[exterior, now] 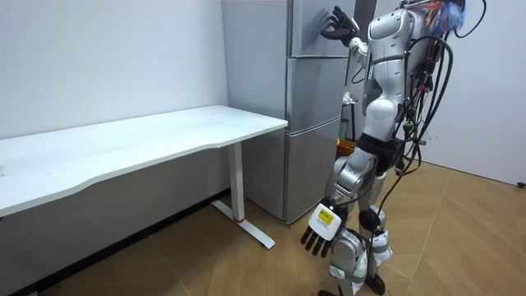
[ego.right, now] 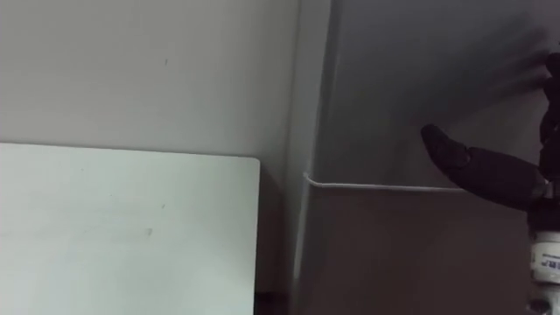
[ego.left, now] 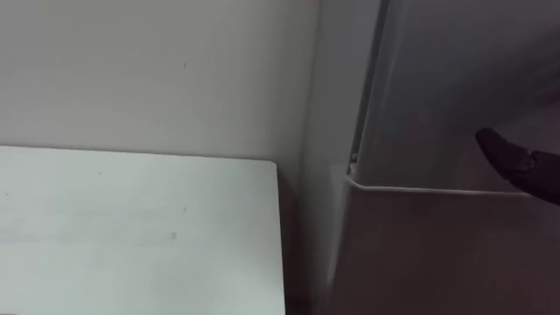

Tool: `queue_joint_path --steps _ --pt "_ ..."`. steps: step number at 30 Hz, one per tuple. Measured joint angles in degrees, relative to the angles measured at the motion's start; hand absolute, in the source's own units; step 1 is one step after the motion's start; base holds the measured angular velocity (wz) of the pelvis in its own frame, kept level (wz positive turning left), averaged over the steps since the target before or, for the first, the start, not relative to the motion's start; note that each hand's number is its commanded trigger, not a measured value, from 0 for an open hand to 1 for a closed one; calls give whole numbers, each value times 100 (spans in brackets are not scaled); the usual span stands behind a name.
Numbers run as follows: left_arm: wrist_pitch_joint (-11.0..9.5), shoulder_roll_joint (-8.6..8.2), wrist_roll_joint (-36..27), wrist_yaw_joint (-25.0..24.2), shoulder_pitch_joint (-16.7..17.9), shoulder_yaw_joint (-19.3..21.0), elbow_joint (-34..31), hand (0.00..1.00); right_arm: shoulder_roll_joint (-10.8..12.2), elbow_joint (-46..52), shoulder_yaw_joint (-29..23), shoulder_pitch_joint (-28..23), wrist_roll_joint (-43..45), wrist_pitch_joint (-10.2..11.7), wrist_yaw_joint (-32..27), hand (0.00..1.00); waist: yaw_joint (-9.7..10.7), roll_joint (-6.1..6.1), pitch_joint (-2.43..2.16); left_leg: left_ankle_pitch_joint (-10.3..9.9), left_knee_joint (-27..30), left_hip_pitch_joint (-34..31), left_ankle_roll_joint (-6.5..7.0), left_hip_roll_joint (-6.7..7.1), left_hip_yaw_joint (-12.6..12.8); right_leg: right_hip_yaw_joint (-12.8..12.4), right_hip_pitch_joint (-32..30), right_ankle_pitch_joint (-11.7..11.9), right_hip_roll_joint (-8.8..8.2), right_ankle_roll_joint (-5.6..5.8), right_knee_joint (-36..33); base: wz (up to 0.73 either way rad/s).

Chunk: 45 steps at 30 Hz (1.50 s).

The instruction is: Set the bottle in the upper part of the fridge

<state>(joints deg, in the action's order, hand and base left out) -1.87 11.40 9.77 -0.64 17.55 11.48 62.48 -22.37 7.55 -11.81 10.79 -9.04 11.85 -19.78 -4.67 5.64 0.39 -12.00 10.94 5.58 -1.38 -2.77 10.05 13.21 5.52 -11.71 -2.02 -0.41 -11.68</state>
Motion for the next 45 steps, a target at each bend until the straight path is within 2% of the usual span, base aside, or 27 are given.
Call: queue_joint_path --steps 5,10,20,24,29,32,38,45 --pt "100 74 1 8 -4 -176 3 0 0 -436 153 232 283 43 -238 0 -7 19 -5 -2 39 -36 2 9 -85 89 33 11 -17 6 13 7" --pt "234 86 182 12 -38 -224 1 0 0 -612 192 293 797 62 -346 0 -61 -47 -6 5 56 -80 6 7 -120 122 7 10 -25 2 9 3" --pt "303 86 391 6 -71 -246 -59 0 -1 -818 302 400 1135 79 -582 0 -54 -74 -8 8 88 -134 9 10 -148 158 -12 21 -31 -7 14 0" --pt "424 87 451 -39 -71 -374 -139 0 -1 -834 370 442 1252 76 -720 0 -40 -131 -44 10 124 -193 13 19 -207 195 -44 28 -42 -5 7 3" --pt "456 88 450 -134 -61 -489 -285 0 -4 -1177 457 609 1658 84 -864 0 -41 -191 -32 15 135 -148 21 26 -229 212 41 28 -45 -3 4 3" --pt "454 87 449 -134 -61 -503 -338 0 -10 -1409 513 685 1796 75 -962 0 -55 -183 -27 22 137 -94 26 32 -251 247 93 24 -58 -1 3 5" --pt "454 95 438 -114 -18 -555 -492 0 -187 -1682 652 750 1866 43 -1151 0 -68 -116 -13 47 150 -107 41 49 -269 265 89 25 -79 3 -5 1" --pt "451 93 445 -123 32 -488 -739 0 -219 -1592 645 739 1812 -43 -1212 0 -63 -99 -29 54 191 -194 52 48 -268 263 27 79 -71 13 8 0"
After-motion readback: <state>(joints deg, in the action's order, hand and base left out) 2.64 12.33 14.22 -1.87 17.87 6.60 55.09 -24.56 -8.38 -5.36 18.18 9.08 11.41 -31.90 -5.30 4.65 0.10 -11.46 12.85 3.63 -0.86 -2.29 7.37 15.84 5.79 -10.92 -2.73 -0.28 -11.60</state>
